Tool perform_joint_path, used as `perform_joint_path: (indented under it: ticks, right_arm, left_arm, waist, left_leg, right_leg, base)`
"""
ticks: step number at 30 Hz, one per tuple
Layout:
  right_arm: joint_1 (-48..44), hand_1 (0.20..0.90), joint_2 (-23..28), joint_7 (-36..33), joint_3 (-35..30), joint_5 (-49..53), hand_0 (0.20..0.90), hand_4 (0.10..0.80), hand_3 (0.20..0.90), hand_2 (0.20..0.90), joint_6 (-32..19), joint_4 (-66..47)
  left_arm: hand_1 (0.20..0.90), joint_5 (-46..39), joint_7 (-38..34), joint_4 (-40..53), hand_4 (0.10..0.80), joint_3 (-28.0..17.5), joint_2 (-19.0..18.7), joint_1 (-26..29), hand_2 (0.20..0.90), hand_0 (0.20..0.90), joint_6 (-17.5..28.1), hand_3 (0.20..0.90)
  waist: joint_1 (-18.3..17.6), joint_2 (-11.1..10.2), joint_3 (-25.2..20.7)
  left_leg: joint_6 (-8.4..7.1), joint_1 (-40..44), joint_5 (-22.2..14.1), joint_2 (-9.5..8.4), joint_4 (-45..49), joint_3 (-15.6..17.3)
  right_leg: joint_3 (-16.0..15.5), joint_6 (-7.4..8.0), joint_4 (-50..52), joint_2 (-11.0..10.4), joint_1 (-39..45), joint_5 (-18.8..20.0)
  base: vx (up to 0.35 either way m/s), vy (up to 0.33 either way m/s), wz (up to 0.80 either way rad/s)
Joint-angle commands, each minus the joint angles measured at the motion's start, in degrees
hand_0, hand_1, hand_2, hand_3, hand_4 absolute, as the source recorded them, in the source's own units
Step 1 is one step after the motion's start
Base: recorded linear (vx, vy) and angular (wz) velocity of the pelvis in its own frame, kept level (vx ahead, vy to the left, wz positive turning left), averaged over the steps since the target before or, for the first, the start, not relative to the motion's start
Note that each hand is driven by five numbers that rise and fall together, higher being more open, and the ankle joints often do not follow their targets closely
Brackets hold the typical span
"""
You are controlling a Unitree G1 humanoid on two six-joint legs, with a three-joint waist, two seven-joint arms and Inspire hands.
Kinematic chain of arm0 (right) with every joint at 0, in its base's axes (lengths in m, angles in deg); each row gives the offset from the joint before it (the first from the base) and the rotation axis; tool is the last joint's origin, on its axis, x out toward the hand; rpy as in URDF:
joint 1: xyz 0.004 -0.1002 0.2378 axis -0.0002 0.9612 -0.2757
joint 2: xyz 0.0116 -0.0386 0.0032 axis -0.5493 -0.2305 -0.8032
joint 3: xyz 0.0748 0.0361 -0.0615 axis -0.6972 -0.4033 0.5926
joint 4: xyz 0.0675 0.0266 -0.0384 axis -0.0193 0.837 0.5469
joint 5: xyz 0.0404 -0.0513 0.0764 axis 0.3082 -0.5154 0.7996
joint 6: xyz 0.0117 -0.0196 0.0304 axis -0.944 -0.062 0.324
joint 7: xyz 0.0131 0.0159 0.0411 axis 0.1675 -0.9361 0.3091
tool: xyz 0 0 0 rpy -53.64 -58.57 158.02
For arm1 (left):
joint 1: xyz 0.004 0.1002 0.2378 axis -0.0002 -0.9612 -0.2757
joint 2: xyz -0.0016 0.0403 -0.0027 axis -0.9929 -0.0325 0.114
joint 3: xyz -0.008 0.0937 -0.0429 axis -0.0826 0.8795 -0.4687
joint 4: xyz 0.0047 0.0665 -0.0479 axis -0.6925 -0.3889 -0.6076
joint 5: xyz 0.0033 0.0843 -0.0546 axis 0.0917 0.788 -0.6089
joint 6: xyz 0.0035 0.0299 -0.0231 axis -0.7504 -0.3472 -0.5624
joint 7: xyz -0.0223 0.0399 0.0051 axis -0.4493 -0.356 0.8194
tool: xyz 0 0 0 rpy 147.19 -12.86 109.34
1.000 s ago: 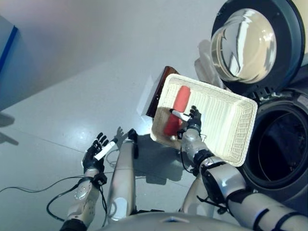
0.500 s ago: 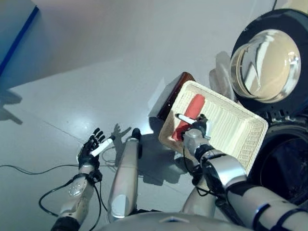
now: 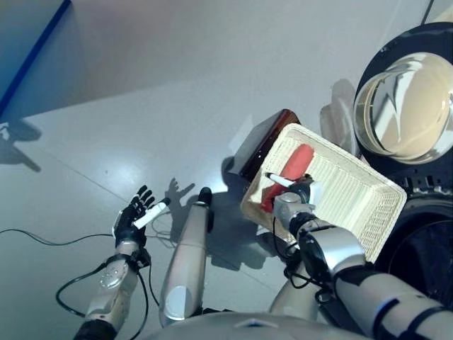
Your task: Pick up the clothes and place them into the washing machine
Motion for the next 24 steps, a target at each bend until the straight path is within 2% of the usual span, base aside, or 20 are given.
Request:
perform_joint_path:
  ticks: [1,8,16,24]
  right_arm:
    - [2.24,0.200,2.36,2.68,-3.20,0.32,0.200,0.300,0.200,0.200,3.28,0.66]
    - [3.19,0.200,2.61,2.46,-2.94,-0.40,0.200,0.300,0.200,0.200,3.07,0.17]
    - [3.05,0.200,3.97,2.26,-4.32,1.50,0.200,0.300,0.200,0.200,1.71,0.03]
    - [5.56,0.200,6.91,3.43,-9.53,12.34,0.200,0.300,0.200,0.200,-6.03,-4.32]
  left_arm:
    - [0.900,0.55,-0.05,5.26,0.800,-0.41,-3.86,-1.31,0.900,0.900,2.78,0.900]
    - [0.900,0.82,-0.34,5.47,0.800,-0.55,-3.63,-1.22,0.900,0.900,2.77,0.900]
    - [0.900,1.49,-0.55,5.20,0.800,-0.63,-4.05,-0.45,0.900,0.900,2.66,0.900]
    - [0.900,1.86,-1.30,3.27,0.800,-2.39,-3.69,-0.19,0.900,0.900,3.04,0.900]
  waist:
    - [2.37,2.71,1.47]
    - [2.36,2.73,1.30]
    - [2.46,1.58,0.89]
    - [0.58,0.30,0.61]
  left_leg:
    - [-5.14,-1.88,-2.79,3.24,0.87,-2.46]
    - [-5.02,-2.67,-2.72,3.16,0.90,-2.50]
    - [-4.92,-3.80,-2.91,3.01,1.02,-3.15]
    - [-4.80,-2.96,-3.48,3.69,1.06,-2.57]
  right_leg:
    - [2.04,0.77,-4.49,-2.47,-1.00,8.26]
    - [2.17,0.77,-3.91,-2.41,-1.94,7.85]
    - [0.89,0.77,-4.30,-2.23,-1.07,8.01]
    - [2.44,0.77,-3.39,-2.02,-3.07,7.72]
  base:
    - [0.022,0.007,0.05]
    - [0.012,0.001,0.02]
    - [0.018,-0.026,0.05]
    - [0.002,0.016,0.00]
